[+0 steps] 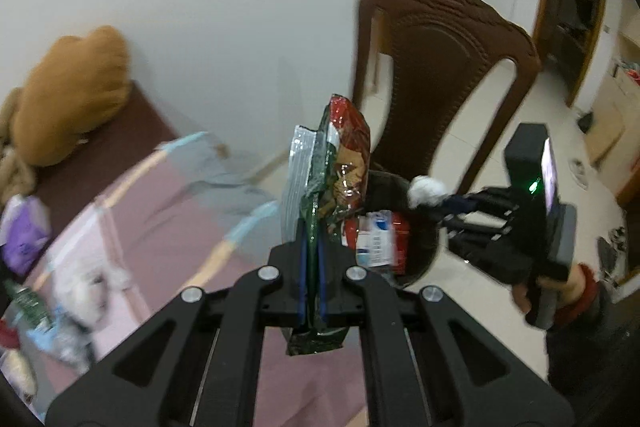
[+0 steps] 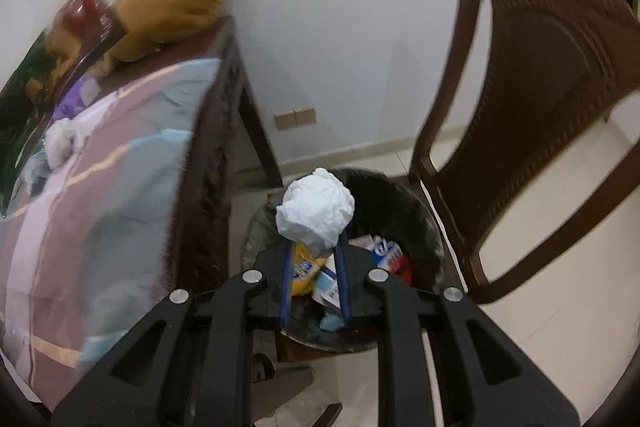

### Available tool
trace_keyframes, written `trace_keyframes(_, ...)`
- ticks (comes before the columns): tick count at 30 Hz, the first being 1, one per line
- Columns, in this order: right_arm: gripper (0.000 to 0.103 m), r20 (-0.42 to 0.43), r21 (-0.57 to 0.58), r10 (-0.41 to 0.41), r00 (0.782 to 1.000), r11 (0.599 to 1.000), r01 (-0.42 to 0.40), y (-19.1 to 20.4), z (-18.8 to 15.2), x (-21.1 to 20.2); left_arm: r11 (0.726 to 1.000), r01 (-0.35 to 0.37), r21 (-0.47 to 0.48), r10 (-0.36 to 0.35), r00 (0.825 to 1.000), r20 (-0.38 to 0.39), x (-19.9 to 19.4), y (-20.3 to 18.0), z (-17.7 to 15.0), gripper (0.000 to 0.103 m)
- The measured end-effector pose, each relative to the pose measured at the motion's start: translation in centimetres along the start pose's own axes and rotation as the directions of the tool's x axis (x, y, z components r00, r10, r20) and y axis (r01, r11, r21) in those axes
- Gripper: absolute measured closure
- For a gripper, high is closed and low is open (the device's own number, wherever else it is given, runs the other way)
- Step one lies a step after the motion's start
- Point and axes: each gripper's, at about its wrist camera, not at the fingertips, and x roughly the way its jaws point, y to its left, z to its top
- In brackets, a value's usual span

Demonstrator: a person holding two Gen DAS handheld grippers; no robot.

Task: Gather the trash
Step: 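Carry the tissue with the right tool while the left tool carries the green wrapper to the bin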

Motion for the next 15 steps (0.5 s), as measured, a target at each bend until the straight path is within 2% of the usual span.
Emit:
trace_keyframes(6, 0.084, -0.012, 0.039, 0.009, 1.0, 0.999, -0.008, -1.0, -0.9, 0.6, 0.996, 0.079, -0.041, -0.082, 0.993, -0.082, 6.3, -1.8, 2.7, 0.097)
trace_keyframes(10, 0.084, -0.011, 0.064, 0.013, 1.0, 0.998, -0.012, -1.9, -1.2, 0.7, 0.994, 0.099, -0.047, -0.104, 0.987, -0.119, 9.6, -2.7, 3.1, 0.097)
trace_keyframes(13, 0.084, -0.013, 0.089, 0.018, 1.0, 0.996, -0.017, -2.5, -1.4, 0.9, 0.987, 0.139, -0.081, -0.149, 0.979, -0.14, 11.8, -3.2, 3.5, 0.096)
trace_keyframes(14, 0.084, -0.015, 0.098, 0.02, 1.0, 0.995, -0.019, -2.8, -1.4, 1.1, 0.983, 0.158, -0.095, -0.17, 0.976, -0.139, 12.4, -3.2, 3.8, 0.088)
trace_keyframes(15, 0.084, -0.018, 0.106, 0.024, 1.0, 0.994, -0.022, -3.0, -1.4, 1.3, 0.981, 0.167, -0.102, -0.18, 0.974, -0.138, 12.8, -3.2, 3.9, 0.07)
